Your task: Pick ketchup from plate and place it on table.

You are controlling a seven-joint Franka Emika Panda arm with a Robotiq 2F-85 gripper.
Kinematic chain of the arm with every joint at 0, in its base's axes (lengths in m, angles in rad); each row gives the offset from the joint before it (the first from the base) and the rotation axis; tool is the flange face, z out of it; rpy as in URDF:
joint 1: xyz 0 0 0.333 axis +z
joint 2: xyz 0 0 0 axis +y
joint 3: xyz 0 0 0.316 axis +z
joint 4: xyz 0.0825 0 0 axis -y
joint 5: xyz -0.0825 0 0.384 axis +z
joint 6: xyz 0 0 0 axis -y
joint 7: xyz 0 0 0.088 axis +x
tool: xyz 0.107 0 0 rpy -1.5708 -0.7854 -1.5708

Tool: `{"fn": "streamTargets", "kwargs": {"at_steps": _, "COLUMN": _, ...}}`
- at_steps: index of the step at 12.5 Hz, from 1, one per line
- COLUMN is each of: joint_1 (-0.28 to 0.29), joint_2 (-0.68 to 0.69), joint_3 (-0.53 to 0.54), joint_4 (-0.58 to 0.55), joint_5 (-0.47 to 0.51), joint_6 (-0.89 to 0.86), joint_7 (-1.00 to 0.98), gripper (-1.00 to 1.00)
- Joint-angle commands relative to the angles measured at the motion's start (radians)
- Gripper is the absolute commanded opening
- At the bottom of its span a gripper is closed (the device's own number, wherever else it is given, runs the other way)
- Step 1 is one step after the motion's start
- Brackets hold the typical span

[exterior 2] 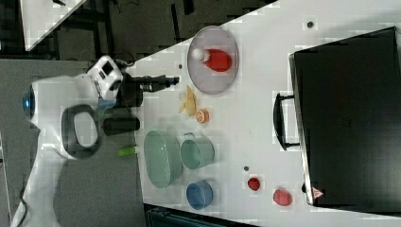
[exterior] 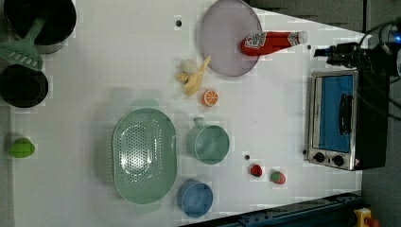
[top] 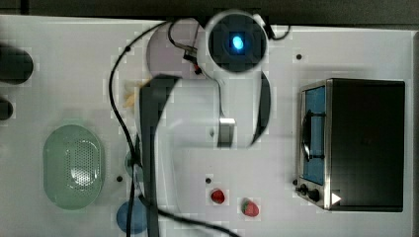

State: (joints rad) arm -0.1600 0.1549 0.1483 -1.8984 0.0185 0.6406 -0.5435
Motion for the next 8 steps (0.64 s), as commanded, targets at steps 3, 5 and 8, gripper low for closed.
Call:
{"fn": "streamTargets", "kwargs": {"at_steps": 3, "joint_1": -0.023, "joint_2": -0.033, "joint_3": -0.04, "joint_4": -0.304, "joint_5": -0.006, "joint_6": 0.075, "joint_7": 0.011, "gripper": 0.21}}
{"fn": "streamTargets", "kwargs": {"at_steps": 5, "joint_1": -0.023, "joint_2": -0.031, "joint_3": -0.047, "joint_4": -0.406, "joint_5": -0.006, "joint_6": 0.177, "joint_7": 0.011, "gripper": 0.21}}
{"fn": "streamTargets", "kwargs": {"at_steps": 8, "joint_1": -0.021, "joint_2": 0.007, "joint_3": -0.048, "joint_4": -0.504, "joint_5": -0.006, "joint_6": 0.281, "joint_7": 0.011, "gripper": 0.21}}
